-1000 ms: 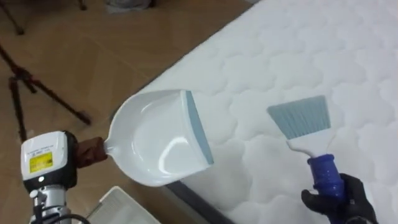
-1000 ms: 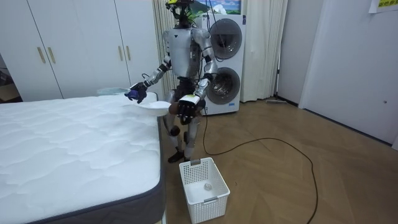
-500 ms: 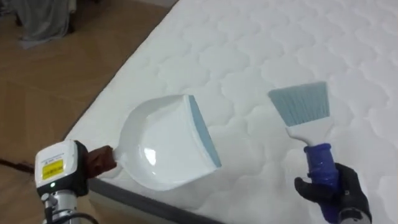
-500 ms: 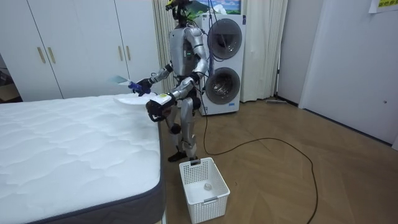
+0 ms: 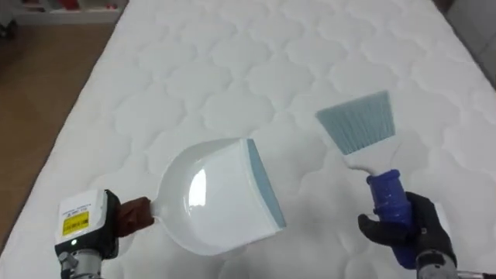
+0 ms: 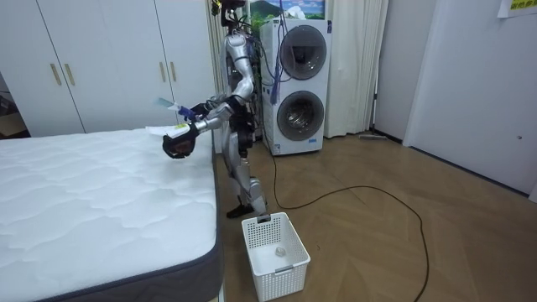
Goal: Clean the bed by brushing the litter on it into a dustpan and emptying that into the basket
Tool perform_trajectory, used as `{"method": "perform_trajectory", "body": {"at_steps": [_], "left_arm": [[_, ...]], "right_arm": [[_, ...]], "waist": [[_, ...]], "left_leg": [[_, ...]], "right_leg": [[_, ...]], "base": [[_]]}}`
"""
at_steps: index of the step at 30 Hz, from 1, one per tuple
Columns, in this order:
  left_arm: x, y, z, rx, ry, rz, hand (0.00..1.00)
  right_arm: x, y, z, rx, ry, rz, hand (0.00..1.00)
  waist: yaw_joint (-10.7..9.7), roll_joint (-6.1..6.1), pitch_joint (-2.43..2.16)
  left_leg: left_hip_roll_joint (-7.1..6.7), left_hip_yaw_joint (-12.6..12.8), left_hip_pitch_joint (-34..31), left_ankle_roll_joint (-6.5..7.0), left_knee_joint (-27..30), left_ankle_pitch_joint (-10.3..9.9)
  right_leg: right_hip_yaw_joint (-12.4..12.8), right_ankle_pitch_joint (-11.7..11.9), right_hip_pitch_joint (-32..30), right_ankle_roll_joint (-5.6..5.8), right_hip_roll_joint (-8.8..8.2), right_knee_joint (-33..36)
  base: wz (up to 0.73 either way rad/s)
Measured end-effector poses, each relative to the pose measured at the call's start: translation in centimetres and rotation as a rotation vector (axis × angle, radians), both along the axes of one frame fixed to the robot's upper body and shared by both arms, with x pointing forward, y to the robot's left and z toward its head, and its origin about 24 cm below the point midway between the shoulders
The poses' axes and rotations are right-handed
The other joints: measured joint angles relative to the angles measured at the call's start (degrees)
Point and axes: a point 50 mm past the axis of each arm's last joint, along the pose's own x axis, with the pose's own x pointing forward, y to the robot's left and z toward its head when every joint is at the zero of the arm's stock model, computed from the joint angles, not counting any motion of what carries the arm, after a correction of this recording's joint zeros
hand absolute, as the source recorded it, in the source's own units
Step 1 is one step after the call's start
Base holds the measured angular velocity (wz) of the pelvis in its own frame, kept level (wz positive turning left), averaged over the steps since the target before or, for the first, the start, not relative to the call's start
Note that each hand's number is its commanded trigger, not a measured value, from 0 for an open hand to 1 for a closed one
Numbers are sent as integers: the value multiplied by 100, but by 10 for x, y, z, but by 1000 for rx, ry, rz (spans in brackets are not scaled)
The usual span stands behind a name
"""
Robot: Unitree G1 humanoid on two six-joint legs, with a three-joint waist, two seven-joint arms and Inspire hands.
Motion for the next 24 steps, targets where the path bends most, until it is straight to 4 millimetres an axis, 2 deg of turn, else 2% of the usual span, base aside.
{"method": "perform_trajectory", "body": {"at_steps": [2,3,6,10,11,12,13,15,17,24], "left_arm": [[0,-1,0,-2,-1,-4,100],[1,-2,0,-3,-4,-5,100],[1,-3,0,-9,-2,-6,100],[1,-2,0,-9,-1,-4,100],[1,-2,0,-10,-2,-5,62],[2,-3,0,-13,-5,-9,16],[2,-3,0,-15,-8,-10,0],[3,-3,2,-18,-17,-14,0],[3,-4,2,-19,-22,-14,0],[3,-6,2,-22,-43,-24,0]], "right_arm": [[-2,0,-2,4,15,4,0],[-1,1,-2,6,20,10,0],[-2,1,-3,10,34,11,0],[4,3,3,12,3,20,0],[5,4,3,13,1,21,0],[5,4,3,15,-1,21,0],[5,4,3,16,-2,22,0],[8,7,4,21,-7,33,0],[9,9,3,27,2,46,0],[3,12,-8,42,83,65,0]], "waist": [[-22,-32,-10],[-31,-70,4],[-64,-121,9],[-35,-121,10],[-30,-121,10],[3,-122,11],[7,-129,13],[39,-123,20],[48,-108,28],[16,-113,35]], "left_leg": [[16,131,48,-25,-38,-14],[16,205,58,-27,-45,-15],[12,289,66,-30,-47,-19],[-34,411,-11,-39,-48,-27],[-40,411,-11,-39,-49,-27],[-92,429,-3,-42,-48,-30],[-97,461,2,-44,-48,-34],[-92,570,-5,-48,-62,-79],[-92,568,1,-46,-47,-134],[-88,563,143,-46,-148,-137]], "right_leg": [[117,15,-27,0,72,12],[158,17,-74,0,92,66],[156,41,-126,-7,106,89],[190,46,-379,-6,125,296],[206,46,-386,-6,129,306],[229,46,-431,-6,144,376],[227,46,-481,-7,150,394],[211,55,-584,-20,165,472],[192,69,-602,-42,186,545],[166,89,-501,-72,232,543]], "base": [[-46],[-41],[-27],[-25],[-22],[-18],[-28],[-33],[-32],[-10]]}}
